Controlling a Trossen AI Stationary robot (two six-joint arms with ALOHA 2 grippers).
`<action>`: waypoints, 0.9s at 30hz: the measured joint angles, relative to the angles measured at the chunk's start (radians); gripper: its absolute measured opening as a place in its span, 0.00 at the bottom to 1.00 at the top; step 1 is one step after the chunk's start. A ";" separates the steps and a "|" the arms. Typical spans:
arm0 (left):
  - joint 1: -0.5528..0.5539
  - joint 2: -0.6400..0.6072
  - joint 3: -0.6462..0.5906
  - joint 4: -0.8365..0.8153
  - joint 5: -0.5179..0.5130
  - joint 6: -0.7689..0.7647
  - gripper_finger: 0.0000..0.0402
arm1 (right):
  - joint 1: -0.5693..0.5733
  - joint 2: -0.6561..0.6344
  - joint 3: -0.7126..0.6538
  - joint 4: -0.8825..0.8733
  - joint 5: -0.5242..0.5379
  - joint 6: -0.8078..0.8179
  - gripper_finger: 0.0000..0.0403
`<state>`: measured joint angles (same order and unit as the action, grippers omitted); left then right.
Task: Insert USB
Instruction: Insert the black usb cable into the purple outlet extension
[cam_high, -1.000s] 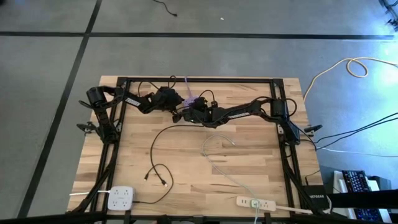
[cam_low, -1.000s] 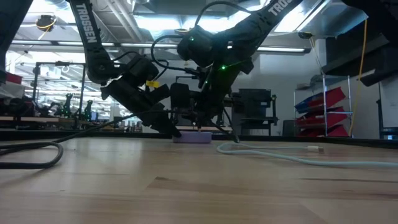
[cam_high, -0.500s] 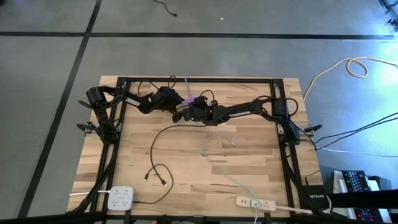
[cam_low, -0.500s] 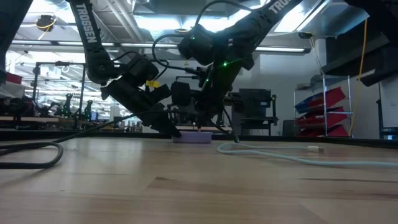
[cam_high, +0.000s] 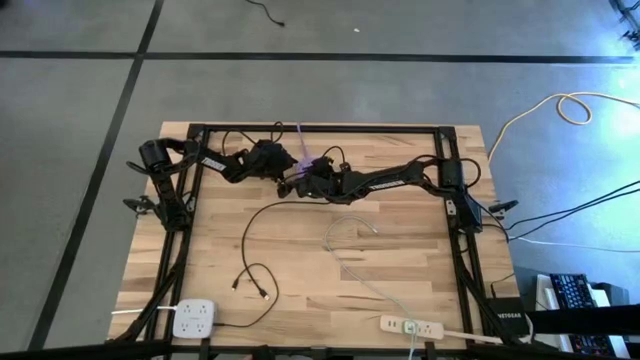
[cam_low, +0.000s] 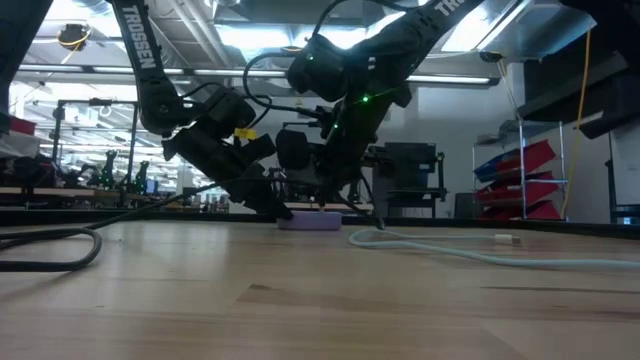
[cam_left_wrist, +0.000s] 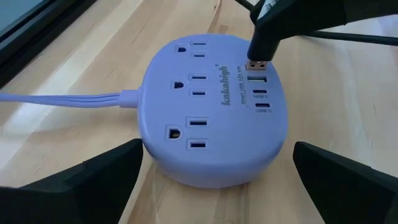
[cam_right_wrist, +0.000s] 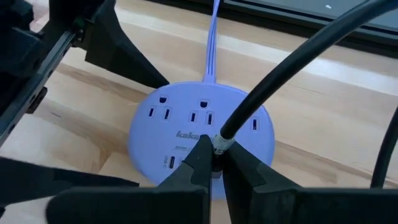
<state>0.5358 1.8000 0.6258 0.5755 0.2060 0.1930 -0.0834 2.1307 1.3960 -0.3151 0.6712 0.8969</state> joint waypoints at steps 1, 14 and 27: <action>0.000 0.000 0.000 0.000 0.000 -0.001 1.00 | 0.000 0.000 0.000 0.000 0.000 0.002 0.00; 0.000 0.000 0.000 0.002 -0.006 -0.018 1.00 | 0.028 0.002 -0.002 -0.031 0.092 0.019 0.00; -0.002 0.000 0.000 0.006 -0.007 -0.028 1.00 | 0.038 0.011 -0.002 -0.078 0.114 0.099 0.00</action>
<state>0.5343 1.8000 0.6258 0.5816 0.1991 0.1650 -0.0453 2.1413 1.3940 -0.3929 0.7851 0.9957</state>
